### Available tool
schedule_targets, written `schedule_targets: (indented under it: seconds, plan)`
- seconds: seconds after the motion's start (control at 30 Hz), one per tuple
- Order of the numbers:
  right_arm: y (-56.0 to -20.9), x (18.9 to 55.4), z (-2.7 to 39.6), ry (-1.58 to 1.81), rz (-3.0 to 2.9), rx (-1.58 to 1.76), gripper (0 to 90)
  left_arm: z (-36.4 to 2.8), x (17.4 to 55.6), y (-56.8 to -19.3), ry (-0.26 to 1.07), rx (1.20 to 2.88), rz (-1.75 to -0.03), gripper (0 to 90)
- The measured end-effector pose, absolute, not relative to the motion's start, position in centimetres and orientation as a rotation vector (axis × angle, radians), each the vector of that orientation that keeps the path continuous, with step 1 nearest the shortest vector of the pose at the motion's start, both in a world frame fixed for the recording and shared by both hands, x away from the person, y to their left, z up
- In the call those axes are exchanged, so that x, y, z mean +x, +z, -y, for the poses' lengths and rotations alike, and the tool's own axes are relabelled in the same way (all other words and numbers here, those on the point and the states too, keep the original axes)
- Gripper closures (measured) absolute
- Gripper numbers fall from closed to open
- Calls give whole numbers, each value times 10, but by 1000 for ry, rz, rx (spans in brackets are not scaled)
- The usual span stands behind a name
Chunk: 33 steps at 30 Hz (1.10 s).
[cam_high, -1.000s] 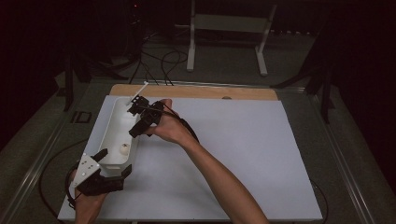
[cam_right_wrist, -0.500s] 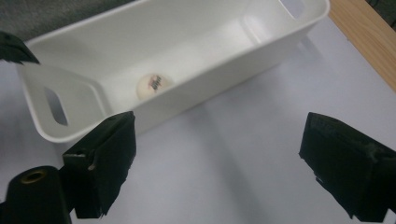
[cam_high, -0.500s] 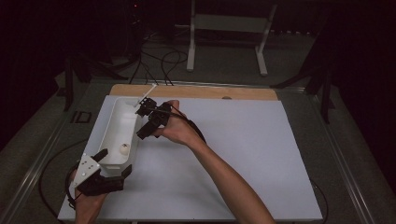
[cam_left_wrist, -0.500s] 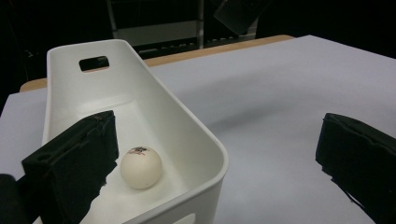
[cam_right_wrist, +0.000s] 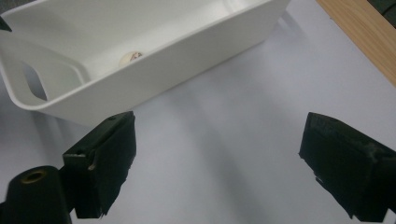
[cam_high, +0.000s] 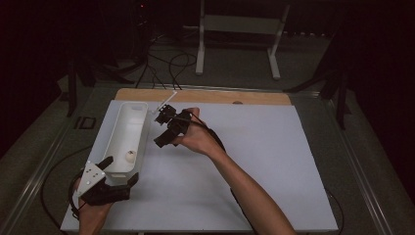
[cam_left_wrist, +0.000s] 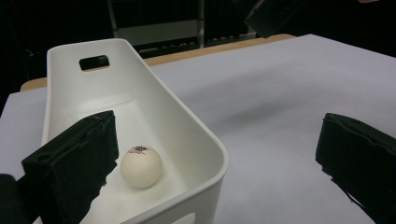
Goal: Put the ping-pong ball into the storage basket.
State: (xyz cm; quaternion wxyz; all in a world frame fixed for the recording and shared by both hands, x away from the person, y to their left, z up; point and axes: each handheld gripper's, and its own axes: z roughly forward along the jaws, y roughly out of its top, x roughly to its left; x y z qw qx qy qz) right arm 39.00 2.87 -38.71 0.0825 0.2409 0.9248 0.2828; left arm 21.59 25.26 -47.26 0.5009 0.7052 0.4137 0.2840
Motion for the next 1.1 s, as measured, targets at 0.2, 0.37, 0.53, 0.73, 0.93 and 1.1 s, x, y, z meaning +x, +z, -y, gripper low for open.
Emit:
schedule_targets:
  seconds: [0.2,0.37,0.53,0.73,0.93,1.1]
  plan:
    - [-388,390,-16,855,-2746,749,108,-252,216,-472,688,1708,-999,0]
    - [-388,388,-6,869,-2731,753,109,-252,216,-473,687,1706,-1001,0]
    - [-387,387,1,886,-2717,757,109,-252,216,-473,688,1708,-1001,0]
    - [-389,385,10,901,-2706,772,109,-251,216,-473,694,1718,-999,0]
    - [-391,383,19,899,-2697,788,109,-251,216,-473,696,1721,-1000,0]
    - [-393,381,29,892,-2678,800,109,-251,216,-473,695,1719,-1002,0]
